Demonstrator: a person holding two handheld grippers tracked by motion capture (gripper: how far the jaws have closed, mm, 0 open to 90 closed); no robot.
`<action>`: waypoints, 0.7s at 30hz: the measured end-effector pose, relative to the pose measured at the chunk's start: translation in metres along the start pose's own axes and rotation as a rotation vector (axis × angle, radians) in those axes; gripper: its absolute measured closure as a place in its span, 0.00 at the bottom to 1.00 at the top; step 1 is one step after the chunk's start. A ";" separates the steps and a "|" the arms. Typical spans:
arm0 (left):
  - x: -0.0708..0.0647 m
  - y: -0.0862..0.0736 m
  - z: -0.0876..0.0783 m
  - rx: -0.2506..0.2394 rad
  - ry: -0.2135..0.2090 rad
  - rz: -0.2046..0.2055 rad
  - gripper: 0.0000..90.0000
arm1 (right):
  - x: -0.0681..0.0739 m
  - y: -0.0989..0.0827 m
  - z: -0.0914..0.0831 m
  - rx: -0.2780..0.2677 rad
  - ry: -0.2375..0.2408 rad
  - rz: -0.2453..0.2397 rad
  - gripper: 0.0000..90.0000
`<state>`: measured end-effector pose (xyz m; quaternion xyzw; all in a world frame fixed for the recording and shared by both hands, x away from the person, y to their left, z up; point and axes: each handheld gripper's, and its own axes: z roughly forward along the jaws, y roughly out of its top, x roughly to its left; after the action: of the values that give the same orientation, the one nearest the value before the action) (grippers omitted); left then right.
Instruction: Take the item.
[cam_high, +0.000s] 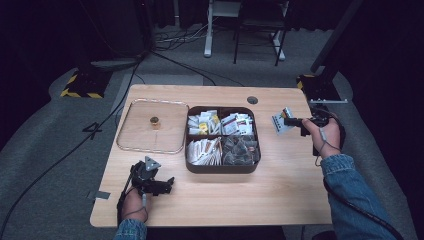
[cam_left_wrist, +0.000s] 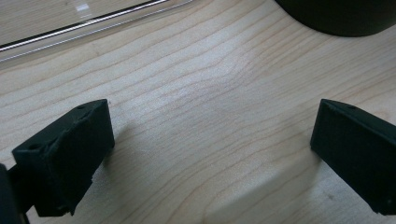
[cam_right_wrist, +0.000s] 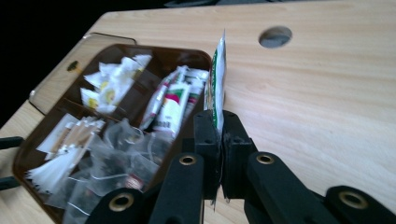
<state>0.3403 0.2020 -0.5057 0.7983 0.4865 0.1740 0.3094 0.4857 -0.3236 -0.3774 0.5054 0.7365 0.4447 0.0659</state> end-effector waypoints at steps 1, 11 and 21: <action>0.000 0.000 0.000 -0.001 0.000 0.002 0.00 | -0.003 -0.003 0.001 0.006 -0.003 0.007 0.98; 0.000 0.000 0.000 -0.001 -0.002 -0.002 0.00 | -0.030 -0.024 0.008 0.043 -0.039 0.059 0.97; 0.000 0.000 0.000 0.000 0.000 -0.002 0.00 | -0.045 -0.045 0.017 0.084 -0.059 0.077 0.97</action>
<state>0.3402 0.2019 -0.5058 0.7979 0.4871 0.1737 0.3098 0.4857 -0.3544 -0.4359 0.5485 0.7322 0.4007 0.0490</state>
